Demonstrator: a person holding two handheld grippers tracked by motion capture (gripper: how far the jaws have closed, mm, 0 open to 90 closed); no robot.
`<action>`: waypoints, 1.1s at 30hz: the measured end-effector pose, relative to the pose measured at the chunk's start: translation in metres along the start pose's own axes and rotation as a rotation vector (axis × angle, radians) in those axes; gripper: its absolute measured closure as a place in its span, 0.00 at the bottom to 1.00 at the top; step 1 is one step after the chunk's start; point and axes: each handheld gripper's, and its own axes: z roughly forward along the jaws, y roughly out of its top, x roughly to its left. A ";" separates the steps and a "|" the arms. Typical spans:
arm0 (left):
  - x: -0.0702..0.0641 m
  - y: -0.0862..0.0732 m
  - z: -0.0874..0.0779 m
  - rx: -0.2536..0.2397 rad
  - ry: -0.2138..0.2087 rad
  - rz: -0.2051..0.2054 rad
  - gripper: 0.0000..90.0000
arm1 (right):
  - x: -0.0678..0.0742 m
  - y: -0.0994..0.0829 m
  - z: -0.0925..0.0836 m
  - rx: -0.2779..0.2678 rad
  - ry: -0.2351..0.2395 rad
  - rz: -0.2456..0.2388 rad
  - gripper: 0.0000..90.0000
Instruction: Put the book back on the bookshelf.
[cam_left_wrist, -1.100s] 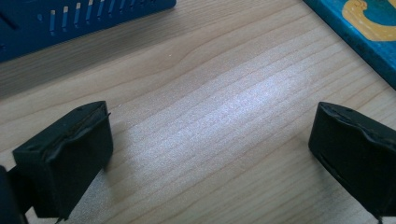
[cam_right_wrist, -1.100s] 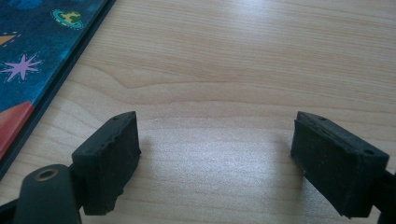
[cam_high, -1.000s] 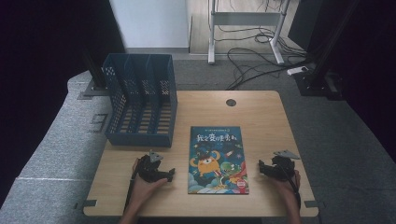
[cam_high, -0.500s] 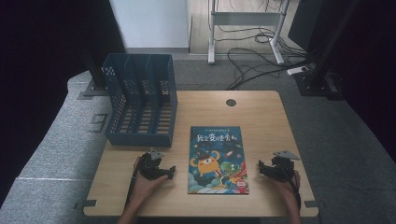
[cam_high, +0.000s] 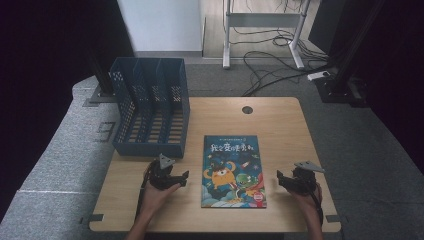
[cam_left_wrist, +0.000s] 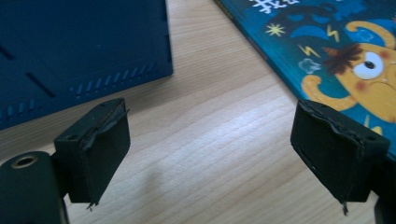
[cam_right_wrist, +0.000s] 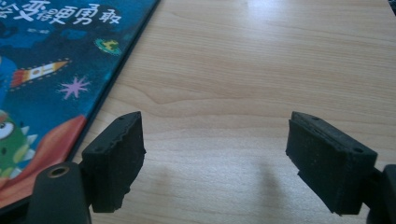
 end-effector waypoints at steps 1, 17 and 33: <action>-0.001 0.000 0.000 0.000 -0.005 0.001 0.13 | 0.001 0.000 0.000 -0.002 0.002 0.002 0.21; -0.018 0.020 0.011 0.027 -0.051 0.005 0.15 | 0.038 0.028 0.019 -0.001 0.079 -0.068 0.21; -0.045 0.021 0.024 0.040 -0.137 0.034 0.15 | 0.063 0.027 0.024 -0.002 0.170 -0.045 0.21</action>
